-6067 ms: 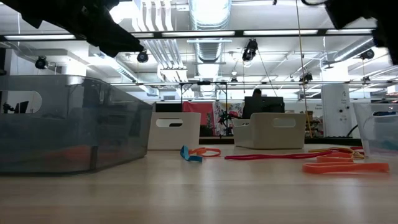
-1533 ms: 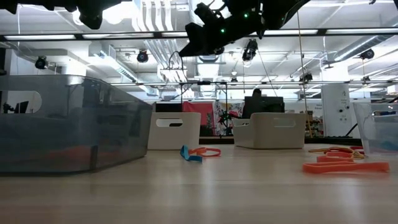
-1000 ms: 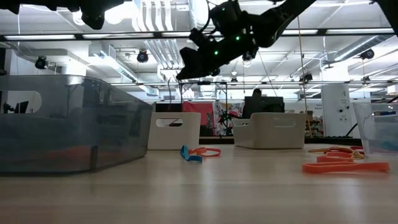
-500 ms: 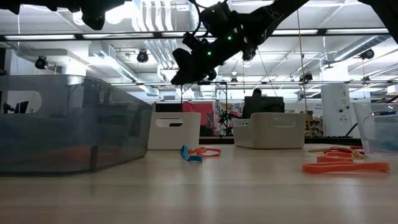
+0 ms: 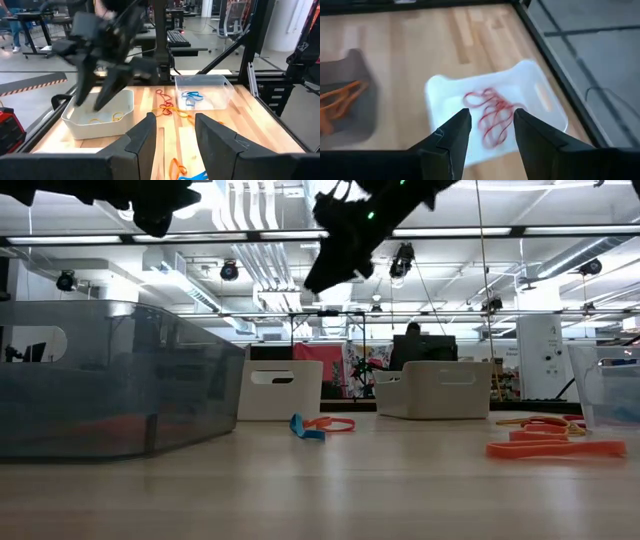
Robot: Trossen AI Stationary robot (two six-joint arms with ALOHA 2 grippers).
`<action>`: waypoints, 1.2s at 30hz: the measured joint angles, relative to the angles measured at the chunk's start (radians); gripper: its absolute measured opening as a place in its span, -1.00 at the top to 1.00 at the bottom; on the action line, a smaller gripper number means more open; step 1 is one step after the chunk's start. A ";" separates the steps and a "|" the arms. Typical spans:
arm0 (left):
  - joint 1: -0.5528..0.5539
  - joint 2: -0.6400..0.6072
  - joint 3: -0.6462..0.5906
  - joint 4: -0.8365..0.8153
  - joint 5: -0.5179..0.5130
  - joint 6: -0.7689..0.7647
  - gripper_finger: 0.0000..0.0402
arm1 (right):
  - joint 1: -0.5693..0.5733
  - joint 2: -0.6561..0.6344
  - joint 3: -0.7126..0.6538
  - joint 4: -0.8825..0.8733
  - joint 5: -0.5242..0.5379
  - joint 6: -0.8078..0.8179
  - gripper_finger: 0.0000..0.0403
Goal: Sort rubber bands into baskets
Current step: Put the yellow rubber band into the gray bin
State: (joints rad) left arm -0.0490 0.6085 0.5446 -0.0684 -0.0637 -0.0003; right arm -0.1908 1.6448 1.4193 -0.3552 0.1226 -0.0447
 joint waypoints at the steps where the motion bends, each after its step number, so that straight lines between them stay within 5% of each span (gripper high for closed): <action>1: 0.000 0.003 0.000 -0.001 -0.002 0.002 0.40 | 0.011 -0.017 0.000 -0.034 0.000 0.013 0.29; 19: 0.000 0.094 0.000 0.040 -0.007 0.077 0.40 | 0.149 -0.111 -0.002 -0.674 -0.045 0.581 0.37; 36: 0.000 0.097 0.000 0.038 -0.008 0.102 0.40 | 0.169 -0.011 -0.089 -0.786 -0.161 0.747 0.20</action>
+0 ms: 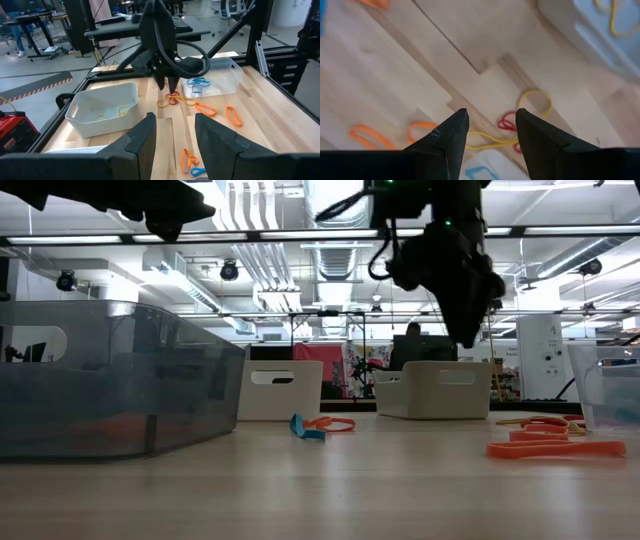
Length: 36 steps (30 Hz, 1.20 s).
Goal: Sort rubber bands into baskets
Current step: Put the yellow rubber band into the gray bin
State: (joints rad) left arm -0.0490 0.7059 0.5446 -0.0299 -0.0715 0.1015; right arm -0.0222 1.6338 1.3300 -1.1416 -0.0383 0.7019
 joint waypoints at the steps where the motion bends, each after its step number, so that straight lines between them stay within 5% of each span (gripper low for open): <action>1: 0.000 0.000 0.000 -0.001 0.000 0.004 0.40 | 0.004 -0.005 -0.016 0.002 0.000 0.014 0.19; 10: 0.000 -0.001 0.000 -0.001 -0.001 0.029 0.40 | 0.009 -0.056 -0.170 0.013 0.045 0.111 0.13; 21: 0.000 -0.001 0.000 0.000 -0.001 0.033 0.40 | -0.004 -0.061 -0.391 0.245 0.052 0.141 0.01; 36: 0.000 -0.001 0.000 0.011 -0.003 0.033 0.40 | -0.037 -0.065 -0.486 0.363 0.064 0.104 0.00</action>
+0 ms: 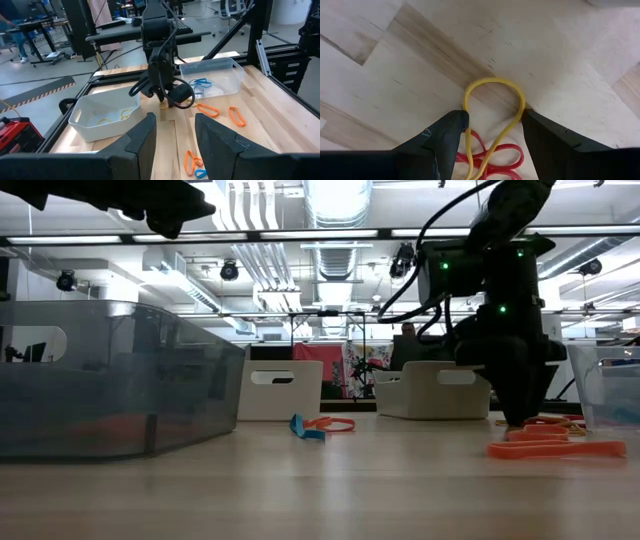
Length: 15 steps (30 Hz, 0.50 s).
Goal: Sort rubber bands into baskets
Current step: Put the yellow rubber band into the gray bin
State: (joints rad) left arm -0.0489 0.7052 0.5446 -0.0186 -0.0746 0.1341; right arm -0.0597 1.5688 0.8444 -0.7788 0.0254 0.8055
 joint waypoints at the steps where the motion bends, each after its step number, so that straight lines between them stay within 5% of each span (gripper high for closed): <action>1: 0.000 0.000 0.000 0.001 -0.009 0.000 0.40 | 0.000 0.000 0.000 0.002 0.000 -0.003 0.01; 5: 0.000 0.000 0.000 0.002 -0.024 0.004 0.40 | 0.000 0.000 0.000 0.010 -0.001 -0.003 0.17; 15: 0.000 0.000 0.000 0.004 -0.024 0.007 0.40 | 0.001 -0.001 0.000 0.034 0.003 -0.014 0.92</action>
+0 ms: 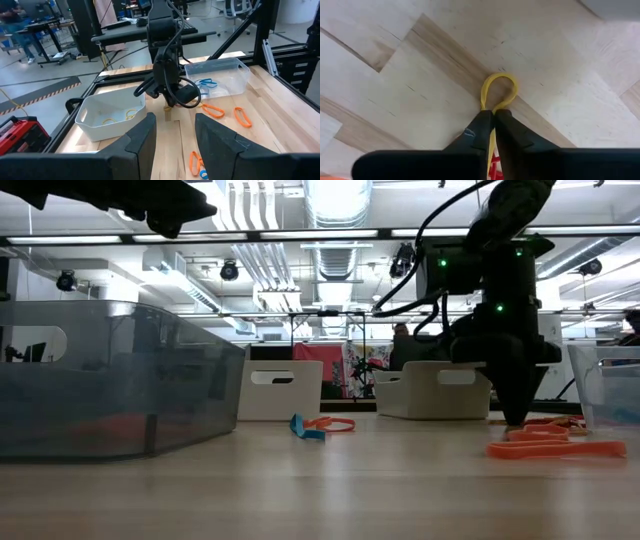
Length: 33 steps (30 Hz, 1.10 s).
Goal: Sort rubber bands into baskets
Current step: Put the yellow rubber band into the gray bin
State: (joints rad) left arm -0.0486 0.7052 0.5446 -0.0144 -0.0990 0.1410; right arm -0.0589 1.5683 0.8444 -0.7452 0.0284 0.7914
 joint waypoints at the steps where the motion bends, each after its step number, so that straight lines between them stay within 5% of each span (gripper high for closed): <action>1: 0.000 0.000 0.000 0.000 0.000 0.000 0.40 | 0.000 -0.003 0.000 0.000 0.000 0.000 0.93; 23: 0.000 0.000 0.000 -0.002 0.000 0.001 0.40 | 0.041 -0.300 0.191 0.075 0.065 -0.124 0.96; 33: 0.000 0.000 0.000 -0.007 0.000 0.001 0.40 | 0.048 -0.233 0.157 -0.041 0.060 -0.019 0.96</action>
State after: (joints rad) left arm -0.0486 0.7055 0.5446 -0.0211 -0.0986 0.1417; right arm -0.0105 1.3357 1.0012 -0.7864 0.0880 0.7723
